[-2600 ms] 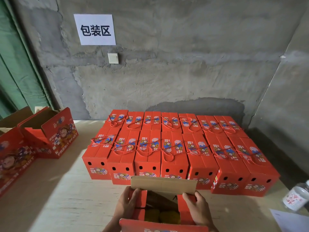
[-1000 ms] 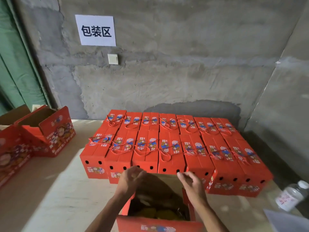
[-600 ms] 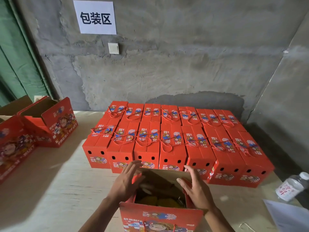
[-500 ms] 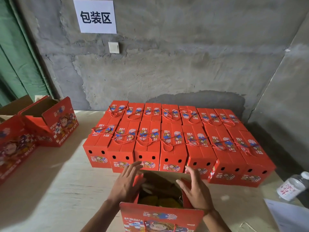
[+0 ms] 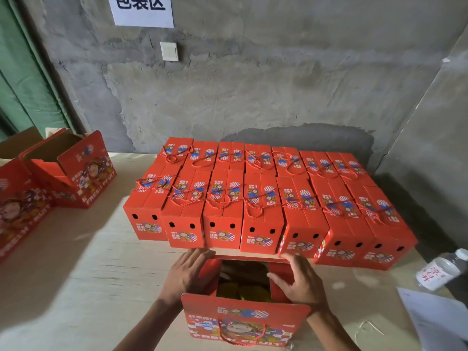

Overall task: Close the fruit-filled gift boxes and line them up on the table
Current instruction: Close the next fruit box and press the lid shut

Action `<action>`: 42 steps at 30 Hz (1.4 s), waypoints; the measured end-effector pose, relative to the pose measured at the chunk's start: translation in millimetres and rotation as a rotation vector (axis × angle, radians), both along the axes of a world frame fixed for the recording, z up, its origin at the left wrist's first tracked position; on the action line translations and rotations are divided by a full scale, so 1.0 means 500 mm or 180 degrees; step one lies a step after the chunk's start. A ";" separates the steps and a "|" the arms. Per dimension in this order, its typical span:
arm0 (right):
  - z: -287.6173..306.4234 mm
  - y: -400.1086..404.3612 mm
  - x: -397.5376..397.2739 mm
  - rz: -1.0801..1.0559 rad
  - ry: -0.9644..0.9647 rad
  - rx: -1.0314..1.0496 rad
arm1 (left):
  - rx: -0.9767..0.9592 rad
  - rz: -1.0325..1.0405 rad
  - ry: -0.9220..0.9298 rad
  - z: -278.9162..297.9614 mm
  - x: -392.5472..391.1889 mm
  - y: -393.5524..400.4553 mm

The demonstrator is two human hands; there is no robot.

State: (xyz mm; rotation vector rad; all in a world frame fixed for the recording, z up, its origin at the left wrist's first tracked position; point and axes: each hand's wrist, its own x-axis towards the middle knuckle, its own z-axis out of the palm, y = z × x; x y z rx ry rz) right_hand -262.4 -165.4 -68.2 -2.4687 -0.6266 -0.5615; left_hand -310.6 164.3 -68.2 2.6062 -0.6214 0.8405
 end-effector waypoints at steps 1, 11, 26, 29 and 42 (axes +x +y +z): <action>-0.003 0.002 0.000 -0.0020 -0.0032 0.0023 | 0.0022 -0.0004 0.0002 0.003 -0.001 0.000; -0.022 -0.022 -0.034 -0.0106 0.0194 0.0081 | -0.0530 -0.0002 0.1021 -0.006 -0.012 0.018; -0.011 -0.025 0.019 0.0199 0.1402 -0.0631 | -0.0688 -0.0029 0.2111 -0.019 0.034 0.045; -0.007 -0.024 0.023 0.0235 0.1531 -0.0793 | -0.0221 -0.0171 0.2059 -0.021 0.043 0.042; -0.027 -0.025 0.005 0.0537 0.1611 -0.0896 | 0.1328 -0.0528 0.1505 -0.015 0.024 0.039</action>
